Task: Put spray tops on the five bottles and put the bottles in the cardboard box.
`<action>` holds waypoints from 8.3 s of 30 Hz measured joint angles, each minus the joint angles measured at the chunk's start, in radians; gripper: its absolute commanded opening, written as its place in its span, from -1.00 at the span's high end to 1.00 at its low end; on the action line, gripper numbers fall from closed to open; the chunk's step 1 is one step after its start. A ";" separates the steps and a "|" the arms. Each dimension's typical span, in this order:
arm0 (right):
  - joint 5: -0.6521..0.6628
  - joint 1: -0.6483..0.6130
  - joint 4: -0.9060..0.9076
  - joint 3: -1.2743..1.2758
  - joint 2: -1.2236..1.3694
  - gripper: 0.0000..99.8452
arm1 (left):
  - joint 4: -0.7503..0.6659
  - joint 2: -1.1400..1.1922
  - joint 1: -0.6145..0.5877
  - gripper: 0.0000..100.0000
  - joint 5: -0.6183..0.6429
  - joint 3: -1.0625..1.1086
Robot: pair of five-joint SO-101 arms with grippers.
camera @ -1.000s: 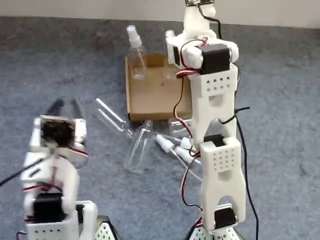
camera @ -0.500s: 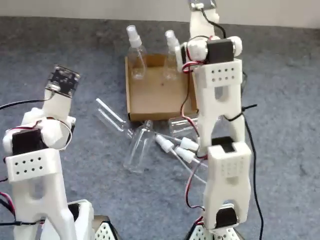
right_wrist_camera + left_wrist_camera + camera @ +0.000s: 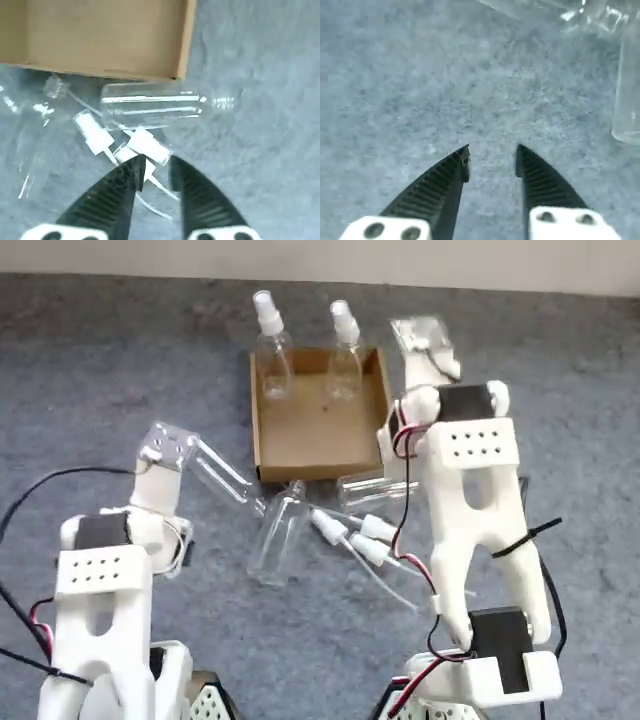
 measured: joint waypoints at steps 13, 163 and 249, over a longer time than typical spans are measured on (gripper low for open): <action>-0.532 -0.075 -0.262 0.147 0.018 0.42 | -0.218 0.000 0.006 0.66 0.011 0.216; -1.168 0.071 0.123 -0.374 0.526 0.36 | -0.298 0.000 0.006 0.66 0.011 0.267; -0.270 0.143 -0.333 0.578 0.135 0.52 | -0.321 0.000 0.006 0.66 0.011 0.270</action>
